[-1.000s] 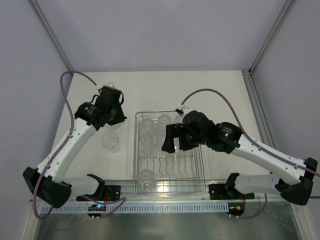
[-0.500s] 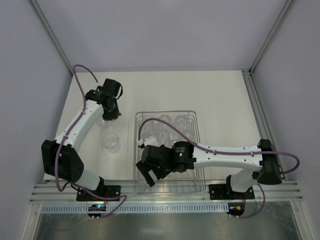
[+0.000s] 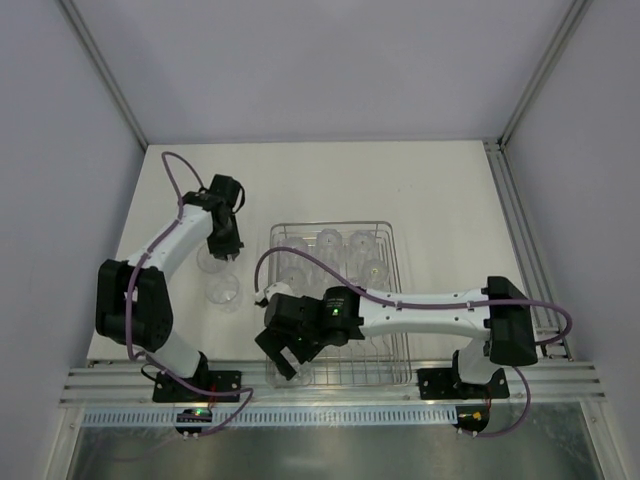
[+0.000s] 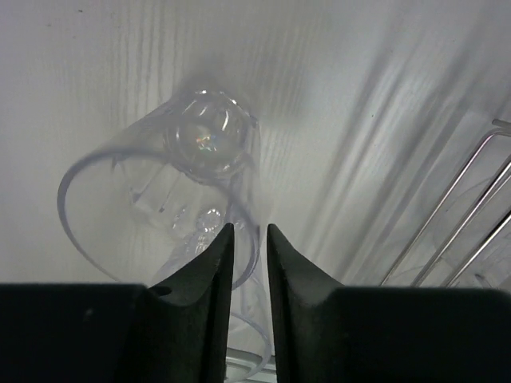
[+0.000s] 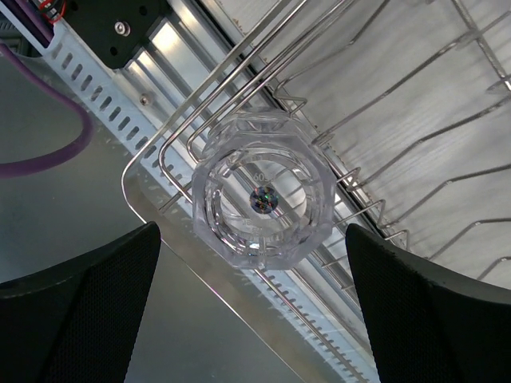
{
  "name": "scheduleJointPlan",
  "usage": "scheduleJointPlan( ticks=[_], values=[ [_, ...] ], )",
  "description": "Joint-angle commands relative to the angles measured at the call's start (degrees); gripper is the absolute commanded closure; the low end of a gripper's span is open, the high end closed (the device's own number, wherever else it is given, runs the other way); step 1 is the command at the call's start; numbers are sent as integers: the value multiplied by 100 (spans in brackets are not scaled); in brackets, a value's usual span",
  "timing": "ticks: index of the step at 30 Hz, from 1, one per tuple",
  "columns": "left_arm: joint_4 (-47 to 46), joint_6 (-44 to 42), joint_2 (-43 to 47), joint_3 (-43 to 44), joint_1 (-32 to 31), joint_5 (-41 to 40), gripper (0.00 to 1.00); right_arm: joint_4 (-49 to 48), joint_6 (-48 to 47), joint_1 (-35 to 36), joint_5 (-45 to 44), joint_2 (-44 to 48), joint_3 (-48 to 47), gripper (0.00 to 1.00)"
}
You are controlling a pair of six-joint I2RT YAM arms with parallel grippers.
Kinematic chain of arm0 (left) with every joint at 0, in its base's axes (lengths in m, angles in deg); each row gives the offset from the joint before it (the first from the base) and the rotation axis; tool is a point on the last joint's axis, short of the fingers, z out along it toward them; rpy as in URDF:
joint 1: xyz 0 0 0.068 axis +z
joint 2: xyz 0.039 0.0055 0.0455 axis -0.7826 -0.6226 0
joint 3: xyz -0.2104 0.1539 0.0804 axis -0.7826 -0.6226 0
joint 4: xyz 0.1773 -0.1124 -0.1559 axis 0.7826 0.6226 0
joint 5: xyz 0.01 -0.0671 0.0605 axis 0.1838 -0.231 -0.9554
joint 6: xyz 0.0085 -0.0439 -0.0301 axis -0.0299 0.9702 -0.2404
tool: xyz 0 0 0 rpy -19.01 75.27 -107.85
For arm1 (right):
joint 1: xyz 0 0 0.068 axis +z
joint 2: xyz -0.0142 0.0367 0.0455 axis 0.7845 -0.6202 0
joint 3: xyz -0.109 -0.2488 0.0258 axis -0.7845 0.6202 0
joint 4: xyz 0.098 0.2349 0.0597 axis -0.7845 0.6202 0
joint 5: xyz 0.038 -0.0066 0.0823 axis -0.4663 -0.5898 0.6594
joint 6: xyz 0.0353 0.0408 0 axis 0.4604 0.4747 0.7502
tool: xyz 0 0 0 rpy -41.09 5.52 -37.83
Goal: Unload the cups from the dish rack
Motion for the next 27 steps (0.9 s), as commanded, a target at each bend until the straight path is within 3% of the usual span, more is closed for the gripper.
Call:
scheduleJointPlan(
  ticks=[1,3,5,6,12,14,17,20,21,24,27],
  values=[
    [-303,-51,59,-13,40,139,75,-374,-299,36,435,-112,-198,0],
    [-294,-69,67,-4,40,130,58,-427,-335,27,505,-208,-198,0],
    [-285,-78,67,5,40,112,51,-436,-352,35,531,-270,-198,0],
    [-277,-78,85,13,49,95,42,-453,-370,36,540,-331,-181,0],
    [-75,19,216,154,49,-37,20,-594,-387,35,514,-499,-84,0],
    [65,80,356,312,49,-63,14,-664,-387,36,540,-578,-23,5],
    [198,142,559,514,49,-64,8,-752,-387,36,593,-657,13,25],
    [373,247,910,646,49,24,4,-752,-414,27,462,-640,12,53],
    [409,308,1146,655,49,59,3,-752,-414,9,444,-631,21,69],
    [488,405,1647,637,49,235,2,-735,-344,-26,408,-508,65,92],
    [567,537,2235,559,49,533,1,-595,-282,-78,303,-148,109,96]
  ],
)
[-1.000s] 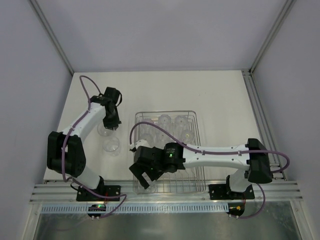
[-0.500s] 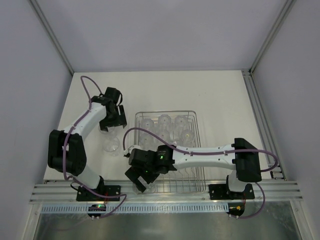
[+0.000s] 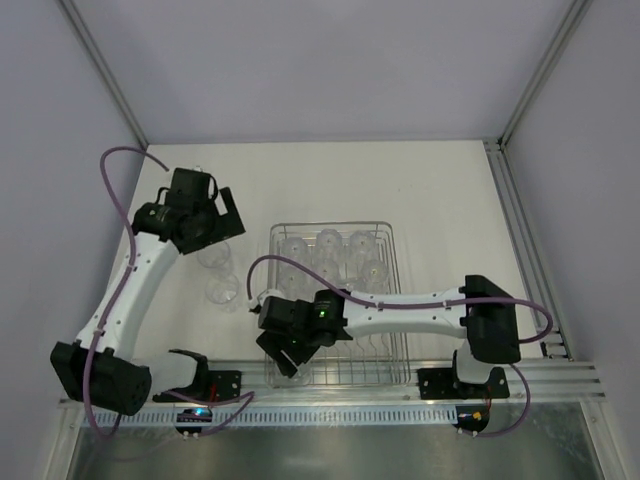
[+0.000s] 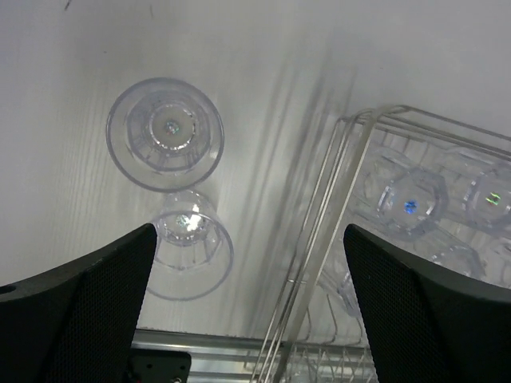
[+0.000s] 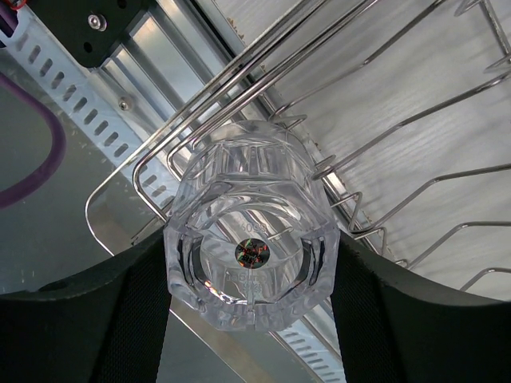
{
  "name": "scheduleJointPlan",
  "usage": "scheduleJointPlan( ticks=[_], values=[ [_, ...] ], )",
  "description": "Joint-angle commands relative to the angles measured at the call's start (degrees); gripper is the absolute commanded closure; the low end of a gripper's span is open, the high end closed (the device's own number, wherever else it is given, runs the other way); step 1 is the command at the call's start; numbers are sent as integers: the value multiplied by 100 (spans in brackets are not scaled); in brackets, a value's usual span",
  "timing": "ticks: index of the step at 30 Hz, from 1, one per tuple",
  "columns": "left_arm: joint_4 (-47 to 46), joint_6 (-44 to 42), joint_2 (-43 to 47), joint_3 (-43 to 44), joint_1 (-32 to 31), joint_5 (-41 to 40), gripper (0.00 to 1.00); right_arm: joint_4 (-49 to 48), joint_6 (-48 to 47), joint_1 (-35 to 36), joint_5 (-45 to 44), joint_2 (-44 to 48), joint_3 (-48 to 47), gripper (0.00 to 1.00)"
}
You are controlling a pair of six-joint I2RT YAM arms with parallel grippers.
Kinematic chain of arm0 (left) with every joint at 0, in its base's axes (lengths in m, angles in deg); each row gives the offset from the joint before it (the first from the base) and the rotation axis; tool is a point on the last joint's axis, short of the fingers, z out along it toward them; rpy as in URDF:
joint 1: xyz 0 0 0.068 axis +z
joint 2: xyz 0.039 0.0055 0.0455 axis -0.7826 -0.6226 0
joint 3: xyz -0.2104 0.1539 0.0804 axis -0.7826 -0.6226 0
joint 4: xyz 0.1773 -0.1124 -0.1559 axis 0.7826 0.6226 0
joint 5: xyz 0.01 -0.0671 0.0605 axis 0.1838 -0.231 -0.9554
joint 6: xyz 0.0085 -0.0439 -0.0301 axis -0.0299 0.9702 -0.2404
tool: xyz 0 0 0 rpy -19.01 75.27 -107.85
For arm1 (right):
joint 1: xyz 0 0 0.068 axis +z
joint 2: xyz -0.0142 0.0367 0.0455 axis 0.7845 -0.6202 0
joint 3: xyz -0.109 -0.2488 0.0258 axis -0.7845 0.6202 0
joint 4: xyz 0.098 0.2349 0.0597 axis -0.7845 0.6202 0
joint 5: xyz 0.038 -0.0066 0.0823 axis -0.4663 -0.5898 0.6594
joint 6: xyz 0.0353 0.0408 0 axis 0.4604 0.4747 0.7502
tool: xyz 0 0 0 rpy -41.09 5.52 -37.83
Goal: Unload the cups from the dish rack
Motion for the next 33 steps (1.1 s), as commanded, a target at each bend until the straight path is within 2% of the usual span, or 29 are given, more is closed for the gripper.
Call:
scheduleJointPlan(
  ticks=[1,2,3,7,10,14,16,17,18,20,21,22,24,28,33],
  values=[
    [161,294,760,84,29,472,1,-175,122,-46,-18,549,76,96],
    [65,339,927,-90,29,630,1,-148,166,-98,-18,725,94,96],
    [-67,374,1094,-205,29,1241,0,-122,184,-142,-18,1083,138,96],
    [-1024,935,2008,-987,29,2712,0,-34,298,-546,-1,2139,348,96],
    [-1833,1665,2438,-1611,29,3808,1,-103,342,-1038,393,2964,638,96],
    [-3281,2815,3045,-2402,29,4682,1,-393,579,-1776,886,3968,1156,96],
    [-4301,3580,3257,-2857,29,5033,1,-935,946,-2268,1193,4546,1665,96],
    [-4635,3809,3423,-3008,29,5131,1,-1182,1105,-2435,1342,4715,1859,96],
    [-5361,4298,3494,-3149,20,5219,1,-1481,1307,-2759,1544,4899,2287,96],
    [-6120,4801,3705,-3632,11,5394,2,-2447,1896,-2989,1984,5286,2902,96],
    [-6942,5248,3741,-3791,-6,5430,2,-2764,2098,-3199,2099,5366,3072,96],
    [-7237,5479,3776,-3914,-41,5457,2,-3332,2265,-3288,2361,5411,3230,96],
    [-7765,5761,3776,-4117,-216,5501,2,-3784,2723,-3438,2512,5385,3530,96],
    [-7532,5500,3715,-4117,-770,5387,3,-4988,3242,-3676,2829,5201,3777,96],
    [-7179,5147,3706,-4222,-1342,4887,5,-5614,3506,-3896,3066,4946,3838,96]
  ],
)
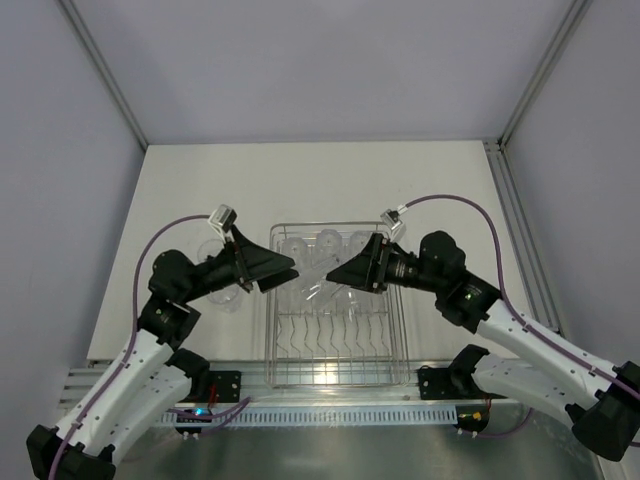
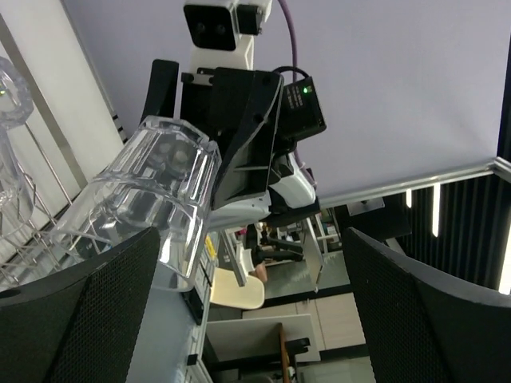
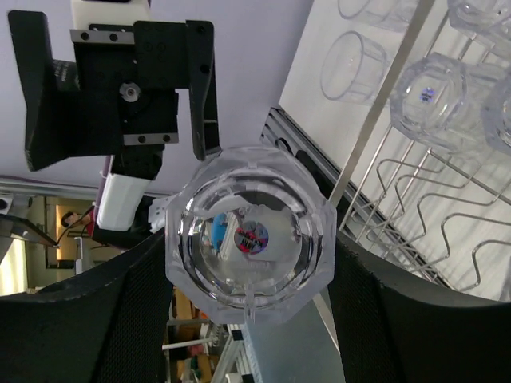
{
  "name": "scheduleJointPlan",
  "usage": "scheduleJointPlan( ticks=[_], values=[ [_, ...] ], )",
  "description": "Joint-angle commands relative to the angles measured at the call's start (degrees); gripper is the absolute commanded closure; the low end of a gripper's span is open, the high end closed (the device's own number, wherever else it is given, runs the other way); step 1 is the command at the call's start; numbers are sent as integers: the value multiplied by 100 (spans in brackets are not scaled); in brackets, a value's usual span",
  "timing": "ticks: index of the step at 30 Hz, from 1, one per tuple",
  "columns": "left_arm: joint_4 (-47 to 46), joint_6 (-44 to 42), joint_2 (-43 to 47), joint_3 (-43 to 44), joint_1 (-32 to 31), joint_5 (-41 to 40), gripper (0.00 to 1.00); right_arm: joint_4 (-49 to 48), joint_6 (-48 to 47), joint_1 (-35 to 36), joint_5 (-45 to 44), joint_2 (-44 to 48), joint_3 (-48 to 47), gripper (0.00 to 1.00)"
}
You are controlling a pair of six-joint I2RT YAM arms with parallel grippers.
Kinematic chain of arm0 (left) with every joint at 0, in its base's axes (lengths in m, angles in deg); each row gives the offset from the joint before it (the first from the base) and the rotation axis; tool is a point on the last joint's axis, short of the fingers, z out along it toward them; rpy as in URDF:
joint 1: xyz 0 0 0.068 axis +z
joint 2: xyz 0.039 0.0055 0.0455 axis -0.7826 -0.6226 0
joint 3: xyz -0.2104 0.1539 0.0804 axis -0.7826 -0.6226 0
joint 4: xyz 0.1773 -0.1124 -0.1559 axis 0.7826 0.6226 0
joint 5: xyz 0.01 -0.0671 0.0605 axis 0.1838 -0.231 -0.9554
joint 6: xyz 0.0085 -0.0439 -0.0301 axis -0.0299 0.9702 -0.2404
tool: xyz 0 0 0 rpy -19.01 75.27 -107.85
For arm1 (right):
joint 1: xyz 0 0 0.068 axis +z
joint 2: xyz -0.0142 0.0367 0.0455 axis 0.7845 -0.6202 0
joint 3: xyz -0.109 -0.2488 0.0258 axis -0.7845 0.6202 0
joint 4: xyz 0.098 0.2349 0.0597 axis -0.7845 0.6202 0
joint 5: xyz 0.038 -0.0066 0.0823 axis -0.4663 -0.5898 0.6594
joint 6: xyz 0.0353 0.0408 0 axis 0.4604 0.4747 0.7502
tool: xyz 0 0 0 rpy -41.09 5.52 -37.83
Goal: Unload the cups from the dish rack
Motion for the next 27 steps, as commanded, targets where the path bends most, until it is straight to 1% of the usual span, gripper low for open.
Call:
scheduleJointPlan(
  ticks=[1,4,8,11,14,15,18,21,23,25,26,27],
  values=[
    [-211,-123,12,-103,-221,-226,5,-1354,470,-117,389,-51,-54,96],
    [-53,-202,-23,-112,-291,-314,6,-1565,576,-187,451,-95,16,96],
    [-70,-246,-198,-42,-335,-341,7,-1601,594,-196,512,-166,-10,96],
    [123,-465,-365,90,-335,-402,7,-1321,383,-205,538,-122,-106,96],
    [640,-728,-436,371,-335,-569,8,-680,-3,-231,407,88,-264,96],
    [912,-903,-427,450,-335,-622,8,-130,-161,-249,276,185,-326,96],
    [1256,-1107,-445,714,-335,-701,8,690,-548,-380,-278,598,-476,96],
    [1678,-1318,-497,829,-335,-640,9,1244,-768,-512,-735,853,-616,96],
    [1548,-1222,-506,776,-335,-561,9,1439,-856,-512,-1068,898,-704,96],
    [1399,-1047,-506,610,-335,-412,9,1475,-874,-521,-1184,837,-714,96],
    [1050,-863,-498,548,-361,-368,9,1449,-839,-521,-1236,810,-679,96],
    [942,-792,-489,460,-388,-341,9,1275,-752,-521,-1272,766,-652,96]
  ],
)
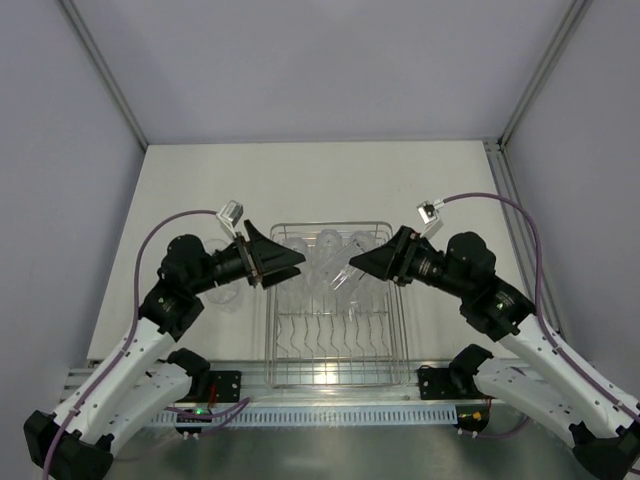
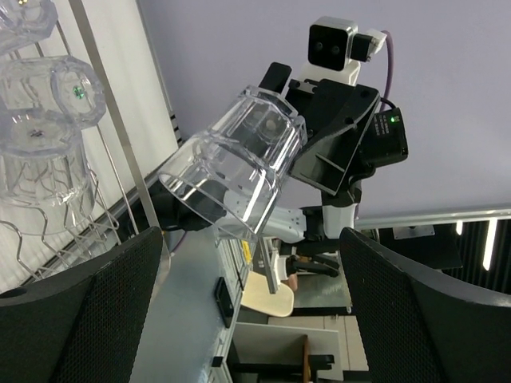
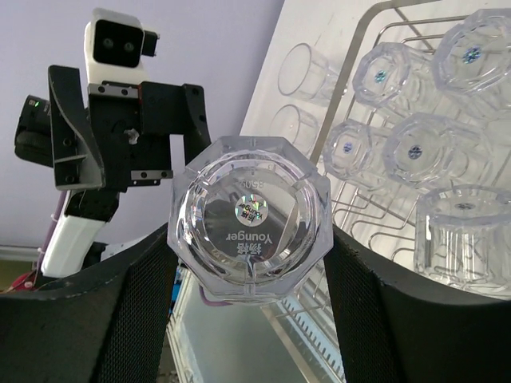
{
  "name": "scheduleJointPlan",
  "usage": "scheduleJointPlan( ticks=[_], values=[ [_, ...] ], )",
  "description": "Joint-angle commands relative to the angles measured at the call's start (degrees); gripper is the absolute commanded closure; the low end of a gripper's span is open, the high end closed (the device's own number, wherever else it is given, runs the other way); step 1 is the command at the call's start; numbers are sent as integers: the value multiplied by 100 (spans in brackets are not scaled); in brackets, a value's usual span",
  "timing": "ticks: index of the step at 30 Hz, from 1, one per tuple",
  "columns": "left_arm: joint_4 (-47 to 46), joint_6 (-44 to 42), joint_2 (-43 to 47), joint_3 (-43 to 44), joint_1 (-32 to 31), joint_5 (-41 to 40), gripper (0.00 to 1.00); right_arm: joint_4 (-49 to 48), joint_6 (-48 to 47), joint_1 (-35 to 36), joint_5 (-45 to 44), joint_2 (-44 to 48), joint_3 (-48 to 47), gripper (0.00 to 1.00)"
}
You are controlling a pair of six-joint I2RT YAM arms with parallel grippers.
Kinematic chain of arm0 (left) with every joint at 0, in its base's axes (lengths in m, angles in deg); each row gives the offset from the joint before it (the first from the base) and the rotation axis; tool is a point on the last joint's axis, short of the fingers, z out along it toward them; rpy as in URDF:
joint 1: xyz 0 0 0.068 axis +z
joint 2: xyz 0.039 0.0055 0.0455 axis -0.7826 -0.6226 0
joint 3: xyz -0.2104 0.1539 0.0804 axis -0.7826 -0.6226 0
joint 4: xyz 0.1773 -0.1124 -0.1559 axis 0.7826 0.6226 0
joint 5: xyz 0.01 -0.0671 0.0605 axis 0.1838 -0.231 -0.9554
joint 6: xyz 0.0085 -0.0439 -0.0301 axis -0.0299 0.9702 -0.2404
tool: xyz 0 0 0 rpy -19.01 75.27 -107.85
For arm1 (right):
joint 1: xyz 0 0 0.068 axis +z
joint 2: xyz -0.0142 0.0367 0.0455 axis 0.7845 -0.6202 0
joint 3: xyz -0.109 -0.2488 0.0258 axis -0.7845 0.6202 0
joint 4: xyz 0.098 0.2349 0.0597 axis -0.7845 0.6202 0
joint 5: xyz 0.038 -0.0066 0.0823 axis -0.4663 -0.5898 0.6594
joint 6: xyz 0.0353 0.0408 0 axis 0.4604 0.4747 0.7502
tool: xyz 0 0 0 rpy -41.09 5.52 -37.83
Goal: Unload the cups from the dish rack
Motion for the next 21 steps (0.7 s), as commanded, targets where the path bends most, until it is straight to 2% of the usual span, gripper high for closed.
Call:
scheduleJointPlan(
  ticks=[1,7,13,17,21],
  values=[
    [-427,203,14,-168,-78,223,9,-117,-50,-14,-428,-165,-158,96],
    [-1271,696,-38,-352,-323,-5,9,-943,293,-23,-218,-701,-26,96],
    [-1745,766,-556,-273,-771,-471,10,-1804,767,-5,151,-1132,149,96],
    [-1843,714,-864,-107,-948,-586,12,-2033,979,-14,169,-1115,334,96],
    [-1536,564,-944,-19,-983,-804,12,-2051,1014,-5,301,-1089,378,96]
  ],
)
